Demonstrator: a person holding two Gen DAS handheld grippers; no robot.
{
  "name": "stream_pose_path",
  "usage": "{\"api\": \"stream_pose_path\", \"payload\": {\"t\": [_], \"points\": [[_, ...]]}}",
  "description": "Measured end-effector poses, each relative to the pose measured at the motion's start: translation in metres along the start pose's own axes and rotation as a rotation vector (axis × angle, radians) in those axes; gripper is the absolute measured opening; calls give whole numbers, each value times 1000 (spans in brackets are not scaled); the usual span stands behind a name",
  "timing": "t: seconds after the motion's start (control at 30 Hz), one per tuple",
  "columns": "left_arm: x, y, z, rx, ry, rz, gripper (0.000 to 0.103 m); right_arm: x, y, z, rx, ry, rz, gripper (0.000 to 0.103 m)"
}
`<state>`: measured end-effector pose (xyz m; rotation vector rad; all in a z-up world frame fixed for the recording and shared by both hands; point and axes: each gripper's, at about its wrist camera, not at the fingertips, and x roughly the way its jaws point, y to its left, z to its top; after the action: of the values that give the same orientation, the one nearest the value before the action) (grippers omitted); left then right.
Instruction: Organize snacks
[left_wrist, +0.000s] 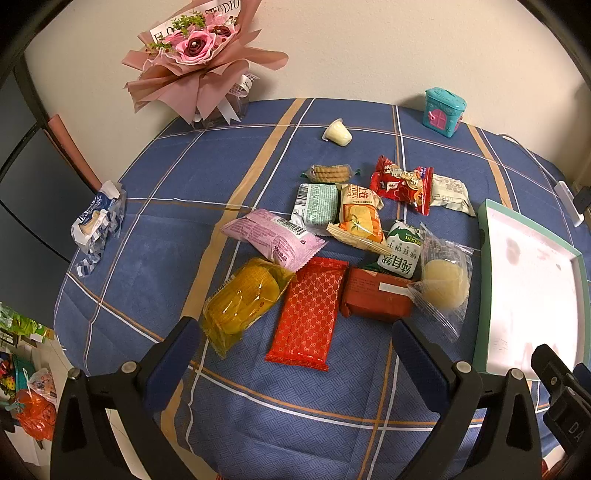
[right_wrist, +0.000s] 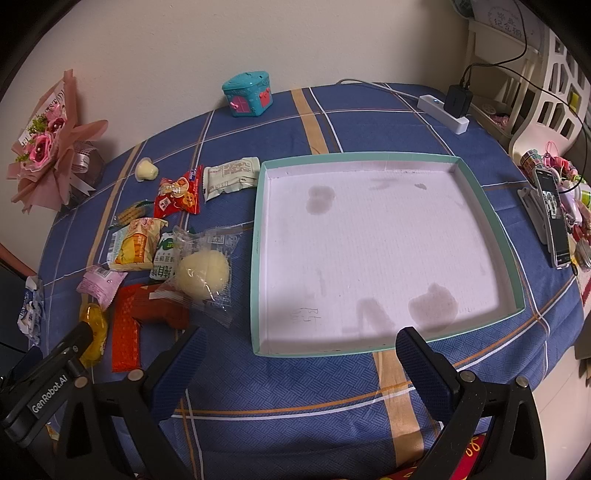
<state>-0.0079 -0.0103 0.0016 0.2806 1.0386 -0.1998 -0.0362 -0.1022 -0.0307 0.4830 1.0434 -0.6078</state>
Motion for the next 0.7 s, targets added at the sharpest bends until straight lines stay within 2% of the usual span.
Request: {"api": "stream_pose_path", "payload": {"t": [0.17, 0.33, 0.5, 0.7], "points": [[1, 3, -2, -8, -1, -3, 103, 0, -1, -1, 1, 4, 3, 103], [8, 27, 1, -93, 4, 34, 103, 3, 8, 1, -19, 15, 56, 103], [25, 50, 4, -176, 64, -13, 103, 16, 36, 7, -66, 69, 143, 103], [53, 65, 10, -226, 140, -60, 103, 34, 61, 19, -109, 88, 167, 103]]}}
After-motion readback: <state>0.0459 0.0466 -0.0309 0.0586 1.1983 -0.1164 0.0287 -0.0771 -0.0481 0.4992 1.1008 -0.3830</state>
